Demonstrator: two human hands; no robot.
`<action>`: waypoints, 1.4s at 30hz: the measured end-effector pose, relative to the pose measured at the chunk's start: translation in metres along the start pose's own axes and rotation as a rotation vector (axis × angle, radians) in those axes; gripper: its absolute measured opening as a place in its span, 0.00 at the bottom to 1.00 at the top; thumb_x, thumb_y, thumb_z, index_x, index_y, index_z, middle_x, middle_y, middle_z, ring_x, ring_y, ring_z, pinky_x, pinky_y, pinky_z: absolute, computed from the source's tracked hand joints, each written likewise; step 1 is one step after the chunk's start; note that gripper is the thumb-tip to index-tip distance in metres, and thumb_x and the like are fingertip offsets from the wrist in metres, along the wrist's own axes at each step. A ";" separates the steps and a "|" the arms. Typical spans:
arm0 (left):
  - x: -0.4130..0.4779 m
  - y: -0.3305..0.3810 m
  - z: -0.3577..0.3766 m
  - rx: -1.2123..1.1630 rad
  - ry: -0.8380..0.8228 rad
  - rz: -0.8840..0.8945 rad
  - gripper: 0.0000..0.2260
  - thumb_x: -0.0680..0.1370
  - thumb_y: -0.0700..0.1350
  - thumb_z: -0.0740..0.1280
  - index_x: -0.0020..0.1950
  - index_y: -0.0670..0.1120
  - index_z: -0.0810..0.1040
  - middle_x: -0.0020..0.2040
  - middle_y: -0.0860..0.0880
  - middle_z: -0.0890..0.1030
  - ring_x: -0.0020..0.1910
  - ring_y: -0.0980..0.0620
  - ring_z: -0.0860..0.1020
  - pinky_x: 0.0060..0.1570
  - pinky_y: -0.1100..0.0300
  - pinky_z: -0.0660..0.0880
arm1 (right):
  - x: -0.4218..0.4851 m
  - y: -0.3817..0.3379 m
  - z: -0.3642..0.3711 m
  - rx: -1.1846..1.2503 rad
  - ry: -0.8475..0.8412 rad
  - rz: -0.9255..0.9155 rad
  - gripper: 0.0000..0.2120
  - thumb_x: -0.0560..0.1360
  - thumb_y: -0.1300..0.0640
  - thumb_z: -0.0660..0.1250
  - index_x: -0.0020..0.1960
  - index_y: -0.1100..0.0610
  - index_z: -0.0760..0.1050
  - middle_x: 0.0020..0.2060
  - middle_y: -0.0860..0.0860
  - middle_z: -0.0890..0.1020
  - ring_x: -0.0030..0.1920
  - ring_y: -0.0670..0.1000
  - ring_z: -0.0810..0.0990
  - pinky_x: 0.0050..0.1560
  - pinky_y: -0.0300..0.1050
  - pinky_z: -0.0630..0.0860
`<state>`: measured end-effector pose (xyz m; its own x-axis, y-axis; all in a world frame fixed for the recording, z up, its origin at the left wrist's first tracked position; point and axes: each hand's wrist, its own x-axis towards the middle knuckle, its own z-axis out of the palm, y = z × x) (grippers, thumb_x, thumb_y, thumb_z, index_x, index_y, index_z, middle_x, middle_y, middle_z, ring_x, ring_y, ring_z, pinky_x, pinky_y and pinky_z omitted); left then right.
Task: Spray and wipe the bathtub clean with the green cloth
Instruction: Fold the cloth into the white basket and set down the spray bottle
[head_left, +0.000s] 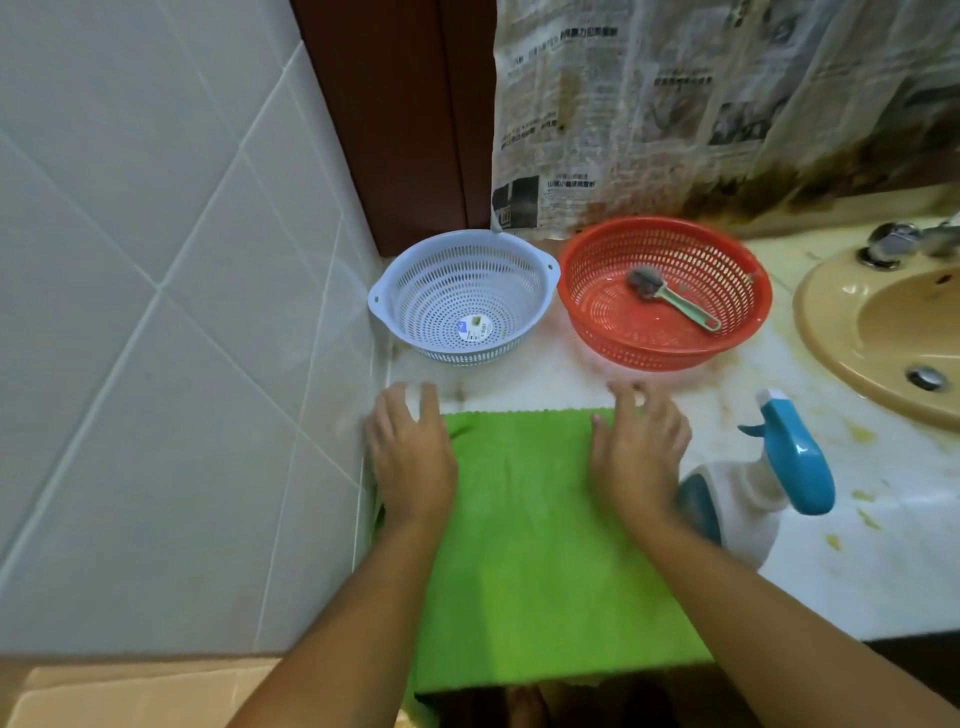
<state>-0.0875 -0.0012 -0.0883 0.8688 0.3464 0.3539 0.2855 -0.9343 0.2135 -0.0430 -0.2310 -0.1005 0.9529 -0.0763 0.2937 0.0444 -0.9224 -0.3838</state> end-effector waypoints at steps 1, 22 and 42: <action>-0.009 0.004 0.002 -0.013 0.019 0.098 0.22 0.76 0.38 0.68 0.71 0.45 0.76 0.69 0.38 0.73 0.71 0.35 0.70 0.70 0.39 0.70 | -0.010 0.001 0.002 -0.005 -0.020 -0.096 0.20 0.77 0.56 0.71 0.67 0.57 0.76 0.66 0.60 0.75 0.64 0.65 0.73 0.67 0.63 0.67; -0.006 0.017 0.040 0.023 -0.531 0.009 0.28 0.85 0.62 0.44 0.84 0.60 0.43 0.85 0.52 0.42 0.83 0.46 0.37 0.75 0.27 0.35 | 0.021 0.044 0.022 -0.233 -0.463 -0.200 0.38 0.79 0.30 0.35 0.85 0.46 0.44 0.84 0.47 0.45 0.84 0.52 0.41 0.82 0.62 0.40; 0.050 -0.010 0.026 -0.143 -0.236 -0.306 0.23 0.75 0.30 0.63 0.69 0.42 0.75 0.65 0.40 0.77 0.63 0.38 0.74 0.57 0.46 0.73 | 0.009 0.002 0.033 -0.245 -0.540 -0.375 0.34 0.81 0.29 0.36 0.84 0.40 0.40 0.83 0.46 0.41 0.83 0.54 0.36 0.79 0.68 0.35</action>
<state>-0.0369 0.0230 -0.0964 0.8259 0.5625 0.0395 0.5008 -0.7640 0.4069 -0.0242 -0.2210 -0.1277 0.9049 0.4043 -0.1328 0.3912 -0.9132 -0.1144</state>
